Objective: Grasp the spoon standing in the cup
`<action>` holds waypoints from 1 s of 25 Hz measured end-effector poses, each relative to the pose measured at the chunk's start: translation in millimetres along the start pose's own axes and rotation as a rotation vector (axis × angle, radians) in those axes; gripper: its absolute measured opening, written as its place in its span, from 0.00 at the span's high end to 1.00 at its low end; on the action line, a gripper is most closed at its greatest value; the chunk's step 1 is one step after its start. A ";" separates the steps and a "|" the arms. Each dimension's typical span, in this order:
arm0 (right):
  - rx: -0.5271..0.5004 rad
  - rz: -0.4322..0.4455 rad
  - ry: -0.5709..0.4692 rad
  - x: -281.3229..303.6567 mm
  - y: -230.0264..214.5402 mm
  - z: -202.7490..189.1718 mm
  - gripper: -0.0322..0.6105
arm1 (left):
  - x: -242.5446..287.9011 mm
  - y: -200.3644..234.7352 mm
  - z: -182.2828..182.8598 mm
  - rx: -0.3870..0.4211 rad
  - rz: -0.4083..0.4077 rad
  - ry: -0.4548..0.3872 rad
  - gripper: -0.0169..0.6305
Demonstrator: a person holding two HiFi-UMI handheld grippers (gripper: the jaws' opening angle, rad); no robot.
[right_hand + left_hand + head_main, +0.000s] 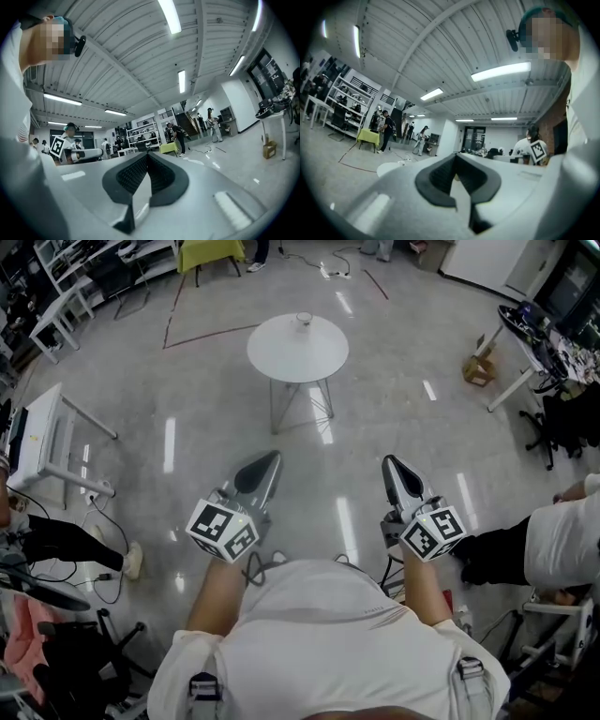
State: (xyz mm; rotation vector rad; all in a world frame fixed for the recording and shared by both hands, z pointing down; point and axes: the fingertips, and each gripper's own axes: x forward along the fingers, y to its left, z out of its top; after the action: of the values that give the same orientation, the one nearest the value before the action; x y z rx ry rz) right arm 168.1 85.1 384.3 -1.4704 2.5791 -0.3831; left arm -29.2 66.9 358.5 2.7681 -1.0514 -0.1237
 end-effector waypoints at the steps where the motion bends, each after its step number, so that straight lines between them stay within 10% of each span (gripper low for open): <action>1: 0.003 0.003 0.000 0.5 1.8 -1.3 0.95 | -0.7 -0.3 0.0 0.000 -0.007 0.003 0.97; 9: -0.118 0.202 0.053 18.8 69.4 -16.4 0.95 | -22.9 17.1 -11.1 -0.045 -0.018 0.017 0.97; 25: -0.055 0.136 0.155 49.4 42.4 -32.5 0.94 | -24.3 38.8 -10.5 -0.044 -0.023 0.025 0.97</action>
State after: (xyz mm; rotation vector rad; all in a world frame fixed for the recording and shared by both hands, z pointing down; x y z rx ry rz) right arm 100.0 68.0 402.9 -1.3201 2.8136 -0.4274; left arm -71.1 56.0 376.7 2.7353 -0.9991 -0.1129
